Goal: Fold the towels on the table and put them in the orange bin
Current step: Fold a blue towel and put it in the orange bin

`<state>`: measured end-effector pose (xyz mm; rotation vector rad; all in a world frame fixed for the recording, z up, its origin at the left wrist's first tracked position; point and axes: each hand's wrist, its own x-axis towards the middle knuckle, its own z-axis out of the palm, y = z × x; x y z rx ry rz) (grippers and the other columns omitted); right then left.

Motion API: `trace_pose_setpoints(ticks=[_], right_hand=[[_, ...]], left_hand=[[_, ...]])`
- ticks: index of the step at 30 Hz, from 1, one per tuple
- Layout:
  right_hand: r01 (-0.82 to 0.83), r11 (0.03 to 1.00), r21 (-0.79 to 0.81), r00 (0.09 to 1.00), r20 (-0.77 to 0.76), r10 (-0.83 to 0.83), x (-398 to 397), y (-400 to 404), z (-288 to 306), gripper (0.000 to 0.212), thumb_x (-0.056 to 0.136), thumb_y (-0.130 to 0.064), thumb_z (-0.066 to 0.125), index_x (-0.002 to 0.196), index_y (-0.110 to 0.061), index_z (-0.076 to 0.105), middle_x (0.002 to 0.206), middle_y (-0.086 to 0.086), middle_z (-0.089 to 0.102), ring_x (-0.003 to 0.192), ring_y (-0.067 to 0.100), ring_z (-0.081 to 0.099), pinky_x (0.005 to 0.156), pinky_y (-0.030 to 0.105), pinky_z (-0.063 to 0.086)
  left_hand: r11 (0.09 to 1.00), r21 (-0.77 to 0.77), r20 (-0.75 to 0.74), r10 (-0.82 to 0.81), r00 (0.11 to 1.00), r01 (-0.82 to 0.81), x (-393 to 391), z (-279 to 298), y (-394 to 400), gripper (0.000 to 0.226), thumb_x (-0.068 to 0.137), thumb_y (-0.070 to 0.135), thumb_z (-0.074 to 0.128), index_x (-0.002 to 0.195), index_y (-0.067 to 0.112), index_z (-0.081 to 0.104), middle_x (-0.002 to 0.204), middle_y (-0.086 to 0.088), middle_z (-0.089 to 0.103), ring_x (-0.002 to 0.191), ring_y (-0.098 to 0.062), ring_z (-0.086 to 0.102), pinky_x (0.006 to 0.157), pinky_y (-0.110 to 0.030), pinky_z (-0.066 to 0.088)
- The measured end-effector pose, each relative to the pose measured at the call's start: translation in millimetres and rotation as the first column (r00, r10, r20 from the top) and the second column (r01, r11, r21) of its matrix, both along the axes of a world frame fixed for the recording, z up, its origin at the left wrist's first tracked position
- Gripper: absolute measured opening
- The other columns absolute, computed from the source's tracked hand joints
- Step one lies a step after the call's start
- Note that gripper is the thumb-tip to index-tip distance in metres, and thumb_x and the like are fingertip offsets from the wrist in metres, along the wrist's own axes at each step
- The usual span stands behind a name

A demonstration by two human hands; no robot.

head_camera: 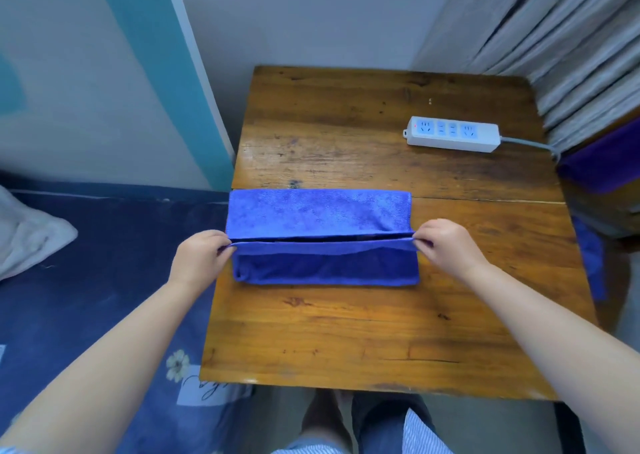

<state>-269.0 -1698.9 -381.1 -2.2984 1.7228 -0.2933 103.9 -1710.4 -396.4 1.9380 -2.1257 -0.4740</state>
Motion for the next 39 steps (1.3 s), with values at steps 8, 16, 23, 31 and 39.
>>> trace_pose_setpoints(ticks=[8, 16, 23, 31, 39], right_hand=[[0.098, 0.989, -0.109, 0.994, -0.044, -0.103, -11, -49, 84, 0.012, 0.082, 0.002, 0.058, 0.088, 0.007, 0.067, 0.089, 0.023, 0.07, 0.085, 0.038, 0.063, 0.075, 0.038, 0.049], [0.177, 0.95, -0.257, 0.958, -0.176, -0.227, -6, -88, 175, 0.025, 0.087, 0.002, 0.042, 0.104, 0.006, 0.06, 0.107, 0.025, 0.057, 0.106, 0.035, 0.049, 0.084, 0.04, 0.039], [0.352, 0.8, -0.485, 0.913, -0.008, -0.407, -8, -96, 248, 0.026, 0.085, -0.001, 0.045, 0.102, 0.005, 0.063, 0.107, 0.026, 0.058, 0.105, 0.038, 0.05, 0.084, 0.042, 0.04], [0.443, 0.741, -0.505, 0.895, 0.2, -0.399, -7, -81, 259, 0.025, 0.086, 0.003, 0.043, 0.1, 0.009, 0.064, 0.103, 0.029, 0.058, 0.102, 0.039, 0.051, 0.084, 0.039, 0.036], [0.46, 0.737, -0.495, 0.886, 0.196, -0.421, -4, -74, 268, 0.024, 0.084, -0.002, 0.041, 0.098, 0.004, 0.059, 0.104, 0.027, 0.06, 0.099, 0.04, 0.055, 0.08, 0.038, 0.038]], left_hand=[[0.991, -0.113, -0.141, 0.061, 0.988, -0.077, -9, 78, -47, 0.009, 0.078, -0.002, 0.065, 0.083, -0.008, 0.063, 0.082, -0.023, 0.066, 0.078, -0.036, 0.06, 0.072, -0.034, 0.043], [0.963, -0.261, 0.087, 0.09, 0.992, -0.065, -30, 185, -95, 0.026, 0.092, 0.011, 0.046, 0.109, 0.008, 0.066, 0.11, -0.019, 0.06, 0.108, -0.034, 0.051, 0.08, -0.035, 0.042], [0.876, -0.469, 0.054, 0.151, 0.987, -0.108, -43, 253, -109, 0.028, 0.095, 0.016, 0.042, 0.102, 0.002, 0.065, 0.104, -0.023, 0.064, 0.097, -0.039, 0.057, 0.073, -0.038, 0.041], [0.848, -0.519, -0.057, 0.087, 0.995, -0.104, -46, 267, -101, 0.024, 0.093, 0.012, 0.046, 0.101, 0.002, 0.067, 0.097, -0.025, 0.065, 0.091, -0.039, 0.058, 0.071, -0.038, 0.042], [0.842, -0.527, -0.176, 0.02, 0.984, -0.112, -63, 271, -100, 0.022, 0.087, 0.006, 0.049, 0.095, 0.004, 0.068, 0.099, -0.021, 0.067, 0.091, -0.038, 0.06, 0.072, -0.036, 0.044]])
